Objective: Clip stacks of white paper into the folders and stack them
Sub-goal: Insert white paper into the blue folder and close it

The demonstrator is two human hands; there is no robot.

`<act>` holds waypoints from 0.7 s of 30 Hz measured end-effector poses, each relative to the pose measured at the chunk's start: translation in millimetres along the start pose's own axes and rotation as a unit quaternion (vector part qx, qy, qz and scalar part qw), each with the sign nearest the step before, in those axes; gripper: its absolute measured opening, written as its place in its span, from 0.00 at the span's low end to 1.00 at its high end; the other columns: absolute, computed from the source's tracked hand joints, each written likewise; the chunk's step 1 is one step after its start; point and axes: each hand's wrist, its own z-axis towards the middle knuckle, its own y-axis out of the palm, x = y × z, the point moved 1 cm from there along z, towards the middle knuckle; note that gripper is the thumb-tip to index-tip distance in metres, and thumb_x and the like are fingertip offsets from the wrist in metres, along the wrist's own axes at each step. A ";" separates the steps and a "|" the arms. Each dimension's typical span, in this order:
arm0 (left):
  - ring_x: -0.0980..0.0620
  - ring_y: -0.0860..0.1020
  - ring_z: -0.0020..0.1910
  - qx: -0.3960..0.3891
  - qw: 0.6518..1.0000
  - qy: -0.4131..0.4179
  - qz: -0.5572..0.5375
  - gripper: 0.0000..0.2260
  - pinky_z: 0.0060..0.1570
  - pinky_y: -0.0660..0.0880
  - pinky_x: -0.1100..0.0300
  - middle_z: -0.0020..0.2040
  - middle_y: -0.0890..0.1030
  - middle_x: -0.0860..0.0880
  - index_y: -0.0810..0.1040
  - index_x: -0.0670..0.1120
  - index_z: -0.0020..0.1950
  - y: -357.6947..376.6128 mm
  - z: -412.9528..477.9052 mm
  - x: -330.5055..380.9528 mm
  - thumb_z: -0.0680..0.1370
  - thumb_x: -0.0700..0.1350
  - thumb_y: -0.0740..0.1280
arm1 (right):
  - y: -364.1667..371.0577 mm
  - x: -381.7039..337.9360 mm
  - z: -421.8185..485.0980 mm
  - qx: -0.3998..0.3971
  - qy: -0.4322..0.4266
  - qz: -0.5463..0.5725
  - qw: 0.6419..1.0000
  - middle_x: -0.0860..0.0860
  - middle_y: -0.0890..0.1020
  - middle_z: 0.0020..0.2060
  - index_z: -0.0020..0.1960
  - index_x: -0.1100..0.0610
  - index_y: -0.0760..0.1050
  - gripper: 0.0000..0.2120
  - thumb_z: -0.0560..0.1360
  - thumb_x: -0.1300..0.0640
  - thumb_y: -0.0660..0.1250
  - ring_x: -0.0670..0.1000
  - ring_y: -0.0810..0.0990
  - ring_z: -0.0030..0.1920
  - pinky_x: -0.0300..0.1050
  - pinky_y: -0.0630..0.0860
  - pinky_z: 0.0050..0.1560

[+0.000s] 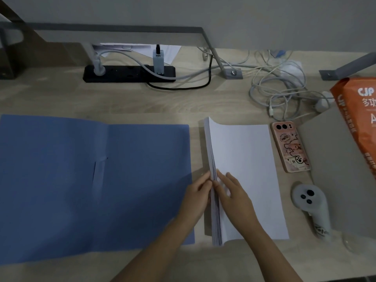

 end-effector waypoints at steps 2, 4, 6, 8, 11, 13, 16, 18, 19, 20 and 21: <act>0.55 0.71 0.66 0.003 1.000 0.012 0.000 0.18 0.68 0.68 0.55 0.68 0.71 0.50 0.64 0.49 0.72 0.9 -0.8 0.0 0.81 0.42 0.54 | -0.1 0.4 -0.4 0.000 -0.002 0.007 1.000 0.51 0.59 0.75 0.71 0.43 0.60 0.22 0.78 0.44 0.52 0.50 0.59 0.74 0.46 0.58 0.71; 0.57 0.72 0.63 0.003 1.000 0.020 -0.006 0.18 0.67 0.69 0.58 0.65 0.73 0.53 0.65 0.50 0.71 0.8 -1.1 0.9 0.81 0.41 0.54 | -0.2 1.3 -0.9 -0.001 -0.002 0.017 1.000 0.50 0.59 0.75 0.71 0.42 0.60 0.22 0.78 0.44 0.52 0.49 0.58 0.74 0.45 0.58 0.70; 0.59 0.72 0.59 0.003 1.000 0.023 -0.009 0.18 0.64 0.69 0.62 0.60 0.73 0.56 0.66 0.50 0.71 0.9 -2.3 3.1 0.81 0.41 0.54 | -0.4 2.0 -1.0 -0.005 -0.001 0.016 1.000 0.49 0.58 0.75 0.71 0.42 0.59 0.22 0.78 0.44 0.51 0.48 0.58 0.74 0.45 0.57 0.70; 0.60 0.72 0.57 0.002 1.000 0.022 -0.011 0.18 0.61 0.70 0.63 0.58 0.72 0.57 0.65 0.49 0.71 1.2 -3.2 4.4 0.81 0.42 0.55 | -0.2 2.1 -0.3 -0.007 0.001 0.002 1.000 0.49 0.58 0.75 0.71 0.42 0.59 0.22 0.78 0.44 0.50 0.49 0.58 0.74 0.46 0.58 0.71; 0.61 0.71 0.56 -0.002 1.000 0.023 -0.012 0.18 0.61 0.69 0.64 0.56 0.71 0.59 0.65 0.49 0.71 1.9 -4.5 5.7 0.81 0.42 0.55 | 0.5 1.5 0.0 -0.005 -0.003 -0.010 1.000 0.50 0.58 0.75 0.71 0.42 0.58 0.22 0.78 0.45 0.50 0.49 0.58 0.74 0.47 0.58 0.71; 0.61 0.71 0.56 0.001 1.000 0.025 -0.011 0.18 0.63 0.69 0.63 0.55 0.70 0.61 0.64 0.49 0.72 1.6 -4.8 6.2 0.81 0.42 0.55 | 0.4 0.8 -1.0 -0.004 -0.007 -0.011 1.000 0.50 0.59 0.75 0.71 0.44 0.59 0.21 0.79 0.46 0.50 0.50 0.58 0.74 0.46 0.58 0.71; 0.62 0.72 0.54 0.003 1.000 0.024 0.000 0.18 0.60 0.70 0.65 0.55 0.72 0.61 0.62 0.55 0.70 1.8 -2.9 3.4 0.81 0.42 0.55 | -0.7 -0.8 -2.6 0.006 -0.009 -0.023 1.000 0.52 0.61 0.74 0.71 0.53 0.63 0.20 0.80 0.52 0.50 0.50 0.60 0.73 0.39 0.56 0.69; 0.67 0.71 0.46 0.002 1.000 0.016 0.005 0.15 0.51 0.70 0.69 0.47 0.72 0.63 0.63 0.60 0.62 1.4 -0.7 -0.5 0.81 0.41 0.55 | 0.6 -1.4 -3.0 0.026 0.004 -0.024 0.999 0.52 0.63 0.73 0.70 0.56 0.64 0.19 0.81 0.54 0.51 0.50 0.62 0.72 0.37 0.56 0.68; 0.67 0.69 0.41 0.002 1.000 0.008 0.013 0.13 0.46 0.68 0.70 0.44 0.71 0.62 0.66 0.60 0.57 1.1 1.0 -2.5 0.81 0.41 0.55 | 2.3 -1.2 -2.8 0.038 0.008 -0.025 0.999 0.52 0.63 0.73 0.70 0.57 0.64 0.19 0.81 0.54 0.51 0.50 0.62 0.72 0.37 0.56 0.68; 0.66 0.68 0.39 0.004 1.000 0.003 0.023 0.12 0.43 0.67 0.70 0.43 0.71 0.59 0.69 0.60 0.52 1.2 2.6 -5.2 0.81 0.41 0.56 | 4.0 -1.2 -2.8 0.049 0.009 -0.028 0.998 0.53 0.64 0.72 0.70 0.58 0.65 0.19 0.80 0.55 0.52 0.50 0.63 0.72 0.37 0.56 0.68; 0.65 0.69 0.41 0.009 0.999 0.002 0.033 0.11 0.43 0.66 0.71 0.46 0.73 0.57 0.71 0.59 0.53 1.8 3.4 -8.1 0.80 0.42 0.56 | 5.8 -0.9 -2.7 0.059 0.007 -0.033 0.998 0.53 0.65 0.72 0.69 0.59 0.65 0.19 0.80 0.55 0.52 0.51 0.64 0.72 0.37 0.56 0.67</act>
